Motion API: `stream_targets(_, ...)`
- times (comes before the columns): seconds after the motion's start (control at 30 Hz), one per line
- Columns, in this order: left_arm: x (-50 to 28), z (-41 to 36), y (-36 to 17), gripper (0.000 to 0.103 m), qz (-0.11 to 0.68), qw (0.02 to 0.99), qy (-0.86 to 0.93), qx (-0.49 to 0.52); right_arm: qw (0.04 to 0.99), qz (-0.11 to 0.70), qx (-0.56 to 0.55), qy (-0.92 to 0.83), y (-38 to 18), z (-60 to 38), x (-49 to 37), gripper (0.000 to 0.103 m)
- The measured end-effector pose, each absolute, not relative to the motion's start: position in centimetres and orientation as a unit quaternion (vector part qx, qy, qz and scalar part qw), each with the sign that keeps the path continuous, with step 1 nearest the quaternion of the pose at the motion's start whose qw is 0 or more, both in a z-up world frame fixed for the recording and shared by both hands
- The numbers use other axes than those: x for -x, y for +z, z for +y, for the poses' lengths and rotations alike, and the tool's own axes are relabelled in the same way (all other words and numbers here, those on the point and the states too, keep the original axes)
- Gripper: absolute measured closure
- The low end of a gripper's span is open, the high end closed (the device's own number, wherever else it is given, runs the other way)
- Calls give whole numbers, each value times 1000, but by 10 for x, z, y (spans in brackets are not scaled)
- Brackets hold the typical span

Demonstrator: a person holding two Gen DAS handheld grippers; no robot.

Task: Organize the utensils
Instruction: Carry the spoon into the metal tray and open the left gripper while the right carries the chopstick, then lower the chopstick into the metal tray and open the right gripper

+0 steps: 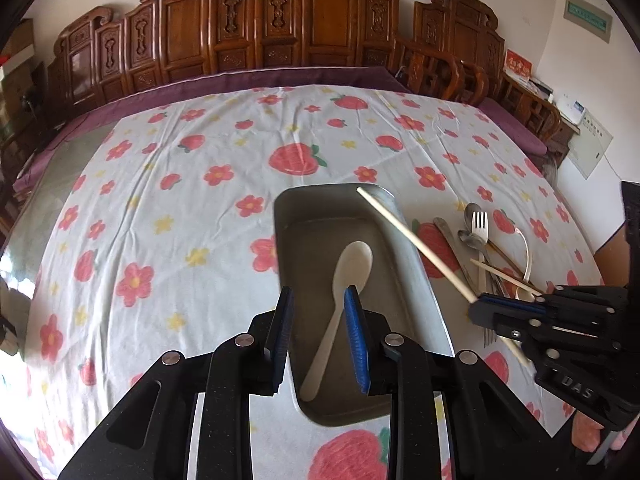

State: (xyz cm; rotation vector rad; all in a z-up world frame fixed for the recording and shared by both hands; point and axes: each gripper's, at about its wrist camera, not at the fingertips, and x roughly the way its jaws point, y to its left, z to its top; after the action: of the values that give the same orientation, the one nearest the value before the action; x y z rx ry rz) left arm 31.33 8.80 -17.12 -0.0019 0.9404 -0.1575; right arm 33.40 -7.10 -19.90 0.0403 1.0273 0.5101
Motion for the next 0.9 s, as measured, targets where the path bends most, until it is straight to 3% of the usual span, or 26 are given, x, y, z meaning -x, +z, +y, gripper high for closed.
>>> stream_targets(0.6,-293,143,-164,78,442,895,-54,15,837,495,-11,233,-216,-11,-355,96)
stream_targets(0.8,-286,129,-157,77,432,899,-64,14,852,461,14,246,-196,-40,-335,96)
stream_targets(0.9,-282,115,-152,70,425,902,-76,13,861,448,33,239,-191,-69,-322,96)
